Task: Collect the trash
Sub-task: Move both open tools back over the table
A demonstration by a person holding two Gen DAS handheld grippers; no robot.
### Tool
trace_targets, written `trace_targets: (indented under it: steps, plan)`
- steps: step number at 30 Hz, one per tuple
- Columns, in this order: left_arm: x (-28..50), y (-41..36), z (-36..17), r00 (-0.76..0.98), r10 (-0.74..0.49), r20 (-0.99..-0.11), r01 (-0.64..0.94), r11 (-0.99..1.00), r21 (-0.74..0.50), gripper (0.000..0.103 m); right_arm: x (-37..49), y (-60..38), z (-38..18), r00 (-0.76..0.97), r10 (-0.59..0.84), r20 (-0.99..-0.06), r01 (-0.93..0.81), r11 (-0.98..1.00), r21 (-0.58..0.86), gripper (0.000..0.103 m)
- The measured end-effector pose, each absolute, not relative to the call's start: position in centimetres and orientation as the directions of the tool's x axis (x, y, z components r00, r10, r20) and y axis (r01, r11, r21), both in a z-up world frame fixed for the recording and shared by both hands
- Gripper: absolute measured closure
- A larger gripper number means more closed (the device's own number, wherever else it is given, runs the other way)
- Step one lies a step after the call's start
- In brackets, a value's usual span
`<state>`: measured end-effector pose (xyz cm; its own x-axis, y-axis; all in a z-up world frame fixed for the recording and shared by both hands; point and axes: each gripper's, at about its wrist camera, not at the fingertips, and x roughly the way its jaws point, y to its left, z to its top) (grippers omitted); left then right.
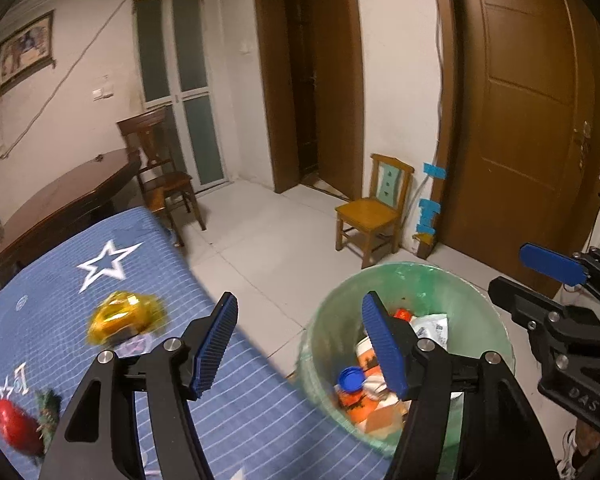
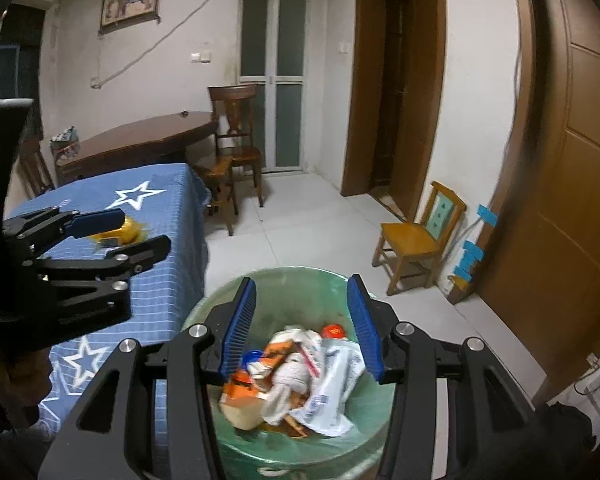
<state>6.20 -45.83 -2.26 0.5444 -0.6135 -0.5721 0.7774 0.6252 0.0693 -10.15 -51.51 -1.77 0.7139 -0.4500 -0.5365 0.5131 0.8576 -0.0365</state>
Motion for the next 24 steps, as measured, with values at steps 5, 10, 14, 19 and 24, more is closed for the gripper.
trace_targets:
  steps: [5, 10, 14, 19, 24]
  plan:
    - [7.2, -39.0, -1.0, 0.583, -0.595, -0.554, 0.726, 0.687, 0.026, 0.036, -7.8, -48.6, -1.4, 0.758, -0.374, -0.534, 0.429, 0.903, -0.023, 0.057]
    - [8.9, -30.3, 0.6, 0.627, -0.567, -0.535, 0.655, 0.755, -0.033, 0.033, -4.0, -43.9, -1.3, 0.808, -0.217, -0.548, 0.278, 0.96, 0.029, 0.057]
    - [10.7, -20.8, 1.4, 0.708, -0.48, -0.518, 0.546, 0.837, -0.03, 0.031, -1.2, -39.3, -0.8, 0.83, -0.071, -0.554, 0.127, 0.99, 0.063, 0.057]
    - [14.9, -9.7, 0.6, 0.715, -0.398, -0.575, 0.459, 0.887, -0.044, 0.031, 2.3, -33.0, -0.3, 0.811, 0.128, -0.572, -0.091, 0.992, 0.093, 0.063]
    - [19.6, -3.7, -3.9, 0.636, -0.358, -0.683, 0.533, 0.845, 0.053, 0.033, 7.2, -27.8, -1.4, 0.72, 0.262, -0.643, -0.243, 0.963, 0.121, 0.072]
